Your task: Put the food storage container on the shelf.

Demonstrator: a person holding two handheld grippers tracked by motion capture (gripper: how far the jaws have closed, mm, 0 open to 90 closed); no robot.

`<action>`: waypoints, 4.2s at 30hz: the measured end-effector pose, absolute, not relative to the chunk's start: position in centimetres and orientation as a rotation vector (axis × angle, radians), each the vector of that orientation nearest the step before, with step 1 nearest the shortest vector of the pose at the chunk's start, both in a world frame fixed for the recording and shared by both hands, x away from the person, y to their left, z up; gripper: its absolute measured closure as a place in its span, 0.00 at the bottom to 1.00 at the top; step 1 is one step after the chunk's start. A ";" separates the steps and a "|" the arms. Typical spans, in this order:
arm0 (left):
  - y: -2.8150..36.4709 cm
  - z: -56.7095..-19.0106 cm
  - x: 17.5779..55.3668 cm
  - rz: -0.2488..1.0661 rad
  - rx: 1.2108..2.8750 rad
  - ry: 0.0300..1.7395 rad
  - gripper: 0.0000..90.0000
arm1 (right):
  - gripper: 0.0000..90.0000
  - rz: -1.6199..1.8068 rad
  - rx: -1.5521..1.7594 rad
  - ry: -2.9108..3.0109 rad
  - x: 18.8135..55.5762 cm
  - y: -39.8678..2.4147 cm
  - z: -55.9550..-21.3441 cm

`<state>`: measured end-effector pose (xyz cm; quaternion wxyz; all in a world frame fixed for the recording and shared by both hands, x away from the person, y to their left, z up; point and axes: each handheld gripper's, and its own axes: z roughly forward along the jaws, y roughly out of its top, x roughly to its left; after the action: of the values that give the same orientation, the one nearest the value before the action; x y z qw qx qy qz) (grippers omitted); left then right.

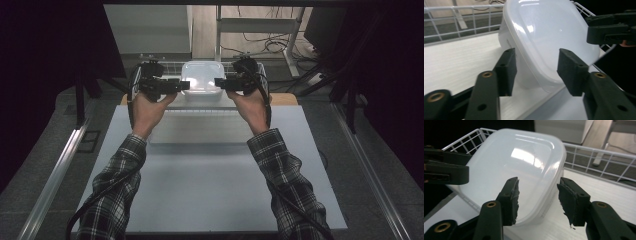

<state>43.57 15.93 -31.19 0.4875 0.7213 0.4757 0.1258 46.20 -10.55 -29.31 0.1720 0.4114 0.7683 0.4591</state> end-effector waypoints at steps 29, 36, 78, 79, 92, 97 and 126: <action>15.7 -30.8 42.1 0.328 1.830 0.983 0.09 | 0.07 1.294 1.033 2.258 45.7 -10.4 -29.5; 15.4 -31.2 41.3 0.375 1.855 0.928 0.06 | 0.04 1.295 0.997 2.280 45.1 -10.6 -29.7; 16.0 -36.9 35.7 0.324 1.891 0.795 0.02 | 0.00 1.260 0.805 2.350 39.9 -13.1 -33.9; 16.0 -37.0 35.5 0.330 1.895 0.792 0.02 | 0.00 1.259 0.801 2.350 39.8 -13.1 -34.0; 16.2 -39.7 33.5 0.323 1.895 0.792 0.02 | 0.00 1.287 0.781 2.372 37.3 -13.5 -36.4; 16.1 -40.7 32.9 0.313 1.887 0.792 0.03 | 0.00 1.300 0.764 2.376 36.8 -13.6 -37.2; 16.1 -47.0 29.2 0.313 1.953 0.816 0.03 | 0.00 1.288 0.767 2.401 33.7 -15.9 -42.8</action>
<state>29.24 16.13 -46.98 0.4802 0.8007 0.3344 0.1283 33.65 -15.85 -42.79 0.1548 0.2677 0.8381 0.4495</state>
